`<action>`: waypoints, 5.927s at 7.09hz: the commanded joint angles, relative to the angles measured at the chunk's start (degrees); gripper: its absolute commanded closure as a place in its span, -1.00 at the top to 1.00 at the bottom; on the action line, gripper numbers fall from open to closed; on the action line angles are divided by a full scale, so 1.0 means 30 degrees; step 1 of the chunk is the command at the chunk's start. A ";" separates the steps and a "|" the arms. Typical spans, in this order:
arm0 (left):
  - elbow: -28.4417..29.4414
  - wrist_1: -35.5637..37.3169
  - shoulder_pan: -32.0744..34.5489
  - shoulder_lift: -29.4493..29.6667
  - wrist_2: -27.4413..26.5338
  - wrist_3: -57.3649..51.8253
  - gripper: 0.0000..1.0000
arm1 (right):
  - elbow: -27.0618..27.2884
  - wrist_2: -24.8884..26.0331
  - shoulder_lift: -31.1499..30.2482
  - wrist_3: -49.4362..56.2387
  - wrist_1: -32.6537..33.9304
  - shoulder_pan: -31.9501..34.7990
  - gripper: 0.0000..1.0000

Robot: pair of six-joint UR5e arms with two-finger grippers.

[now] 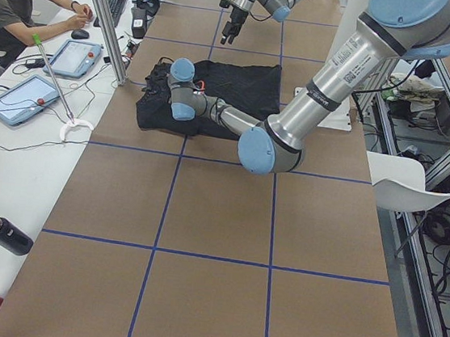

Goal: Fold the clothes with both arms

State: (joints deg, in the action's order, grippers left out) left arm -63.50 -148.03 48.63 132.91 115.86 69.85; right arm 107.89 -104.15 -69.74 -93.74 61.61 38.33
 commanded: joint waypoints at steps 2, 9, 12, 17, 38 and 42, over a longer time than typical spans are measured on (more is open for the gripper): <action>0.0834 0.0038 -0.0652 0.0726 -0.1266 0.0125 0.38 | -0.0016 0.0000 0.0015 -0.0014 0.0001 0.0026 0.99; -0.9538 0.0331 -0.1033 -0.6452 0.0199 0.2996 0.95 | 0.4277 0.2798 -0.4388 -0.7153 0.3634 -0.5812 0.97; -0.9361 0.0331 -0.1004 -0.6510 0.0169 0.2996 0.95 | 0.5814 0.6500 -0.7189 -0.9153 0.3517 -1.0104 0.87; -0.9215 0.0360 -0.1033 -0.6511 0.0140 0.2967 0.96 | 0.4760 0.8724 -0.7457 -1.2339 0.2729 -1.1192 0.72; -1.8385 1.0146 -1.1976 -1.3271 -0.8366 1.4272 0.75 | 0.6049 0.8115 -0.8306 -1.2377 0.2755 -1.1487 -1.00; -1.8443 1.0087 -1.3835 -1.3893 -0.9616 1.4246 0.58 | 0.6048 0.8144 -0.8306 -1.2377 0.2755 -1.1428 -1.00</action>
State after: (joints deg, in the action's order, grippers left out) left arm -118.82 -117.77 8.02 91.34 87.69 112.52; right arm 126.00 -79.72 -94.64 -130.87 69.87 3.99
